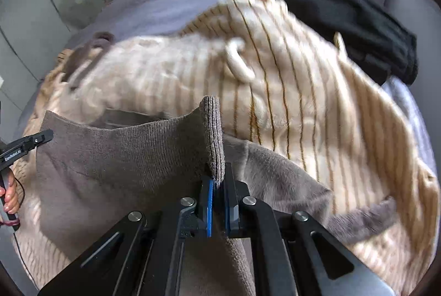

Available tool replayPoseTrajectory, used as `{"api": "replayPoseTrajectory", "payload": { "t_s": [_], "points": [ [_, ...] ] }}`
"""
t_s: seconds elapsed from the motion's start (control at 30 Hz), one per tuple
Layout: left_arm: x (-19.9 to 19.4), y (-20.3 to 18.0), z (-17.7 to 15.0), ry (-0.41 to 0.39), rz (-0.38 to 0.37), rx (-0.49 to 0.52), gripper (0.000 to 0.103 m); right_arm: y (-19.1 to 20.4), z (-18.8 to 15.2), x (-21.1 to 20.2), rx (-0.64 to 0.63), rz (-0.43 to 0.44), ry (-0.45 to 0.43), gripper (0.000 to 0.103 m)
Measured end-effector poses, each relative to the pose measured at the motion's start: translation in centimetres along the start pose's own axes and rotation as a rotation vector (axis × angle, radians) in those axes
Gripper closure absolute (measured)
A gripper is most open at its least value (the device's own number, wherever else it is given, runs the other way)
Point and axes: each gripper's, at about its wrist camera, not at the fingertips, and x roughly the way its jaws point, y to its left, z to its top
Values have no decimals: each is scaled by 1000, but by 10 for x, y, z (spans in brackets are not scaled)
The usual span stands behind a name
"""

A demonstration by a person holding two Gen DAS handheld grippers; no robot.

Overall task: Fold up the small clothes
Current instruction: 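Grasp the folded sweater edge again with both tools and lift it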

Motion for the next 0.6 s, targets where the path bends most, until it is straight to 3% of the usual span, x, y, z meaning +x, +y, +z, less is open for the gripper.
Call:
{"api": "replayPoseTrajectory", "payload": {
  "t_s": [0.13, 0.27, 0.4, 0.53, 0.6],
  "points": [
    [34, 1, -14, 16, 43, -11, 96, -10, -10, 43, 33, -3, 47, 97],
    [32, 0, -14, 12, 52, 8, 96, -13, -14, 46, 56, 12, 25, 97],
    [11, 8, -2, 18, 68, -20, 96, -26, -6, 37, 136, 14, 46, 95],
    [-17, 12, 1, 16, 53, -7, 96, -49, -5, 15, 244, -50, 35, 90],
    [-35, 8, -4, -2, 54, 21, 96, -50, -13, -6, 266, -10, 7, 90]
  ]
}}
